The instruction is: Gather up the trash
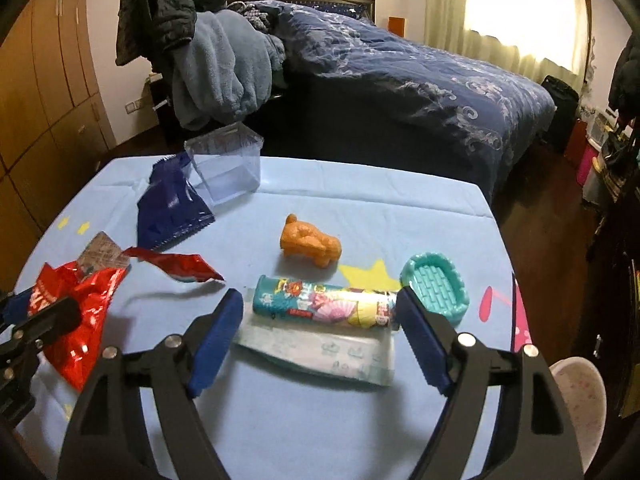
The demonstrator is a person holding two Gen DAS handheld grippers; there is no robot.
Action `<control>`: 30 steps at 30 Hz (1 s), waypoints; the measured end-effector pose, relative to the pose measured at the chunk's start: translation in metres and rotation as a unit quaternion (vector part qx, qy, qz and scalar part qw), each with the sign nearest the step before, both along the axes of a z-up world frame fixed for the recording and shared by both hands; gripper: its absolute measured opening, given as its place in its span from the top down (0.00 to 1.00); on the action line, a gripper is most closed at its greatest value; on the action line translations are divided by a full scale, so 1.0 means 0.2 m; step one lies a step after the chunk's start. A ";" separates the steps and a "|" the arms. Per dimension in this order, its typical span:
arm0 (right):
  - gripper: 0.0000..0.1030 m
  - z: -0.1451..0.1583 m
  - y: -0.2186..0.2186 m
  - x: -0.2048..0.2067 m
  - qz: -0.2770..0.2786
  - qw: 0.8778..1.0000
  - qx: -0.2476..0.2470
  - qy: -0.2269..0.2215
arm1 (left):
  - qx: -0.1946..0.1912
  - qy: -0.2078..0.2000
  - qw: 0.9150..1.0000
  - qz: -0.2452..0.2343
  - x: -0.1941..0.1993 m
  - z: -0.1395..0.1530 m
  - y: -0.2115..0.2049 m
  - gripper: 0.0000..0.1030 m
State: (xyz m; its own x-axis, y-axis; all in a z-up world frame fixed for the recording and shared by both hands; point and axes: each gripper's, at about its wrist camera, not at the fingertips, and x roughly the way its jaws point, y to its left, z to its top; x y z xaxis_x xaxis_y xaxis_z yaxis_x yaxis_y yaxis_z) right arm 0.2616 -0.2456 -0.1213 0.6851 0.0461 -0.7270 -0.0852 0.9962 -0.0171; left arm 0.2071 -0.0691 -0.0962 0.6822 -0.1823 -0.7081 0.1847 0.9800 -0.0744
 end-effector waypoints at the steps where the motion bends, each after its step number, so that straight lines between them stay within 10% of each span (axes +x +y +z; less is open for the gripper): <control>1: 0.35 0.00 0.00 0.00 0.000 1.000 -0.007 -0.002 | -0.001 0.000 1.000 0.000 0.00 0.00 0.00 0.68; 7: 0.76 0.02 0.03 -0.03 0.010 1.000 -0.013 -0.004 | -0.008 0.001 1.000 0.001 0.00 0.01 0.01 0.68; 18: 0.92 0.05 -0.05 -0.17 0.016 1.000 0.019 0.007 | -0.014 -0.004 1.000 -0.002 -0.05 0.03 0.00 0.67; 21: 0.84 0.08 -0.10 -0.22 0.003 1.000 0.027 -0.002 | -0.016 -0.004 1.000 -0.005 -0.05 0.03 -0.01 0.67; 23: 0.42 0.10 -0.11 -0.23 -0.009 0.999 0.026 -0.021 | -0.019 -0.003 1.000 -0.008 -0.05 0.03 -0.02 0.67; 30: 0.27 0.04 -0.01 -0.10 -0.002 1.000 -0.012 0.003 | -0.026 -0.001 1.000 -0.010 -0.05 0.02 -0.02 0.67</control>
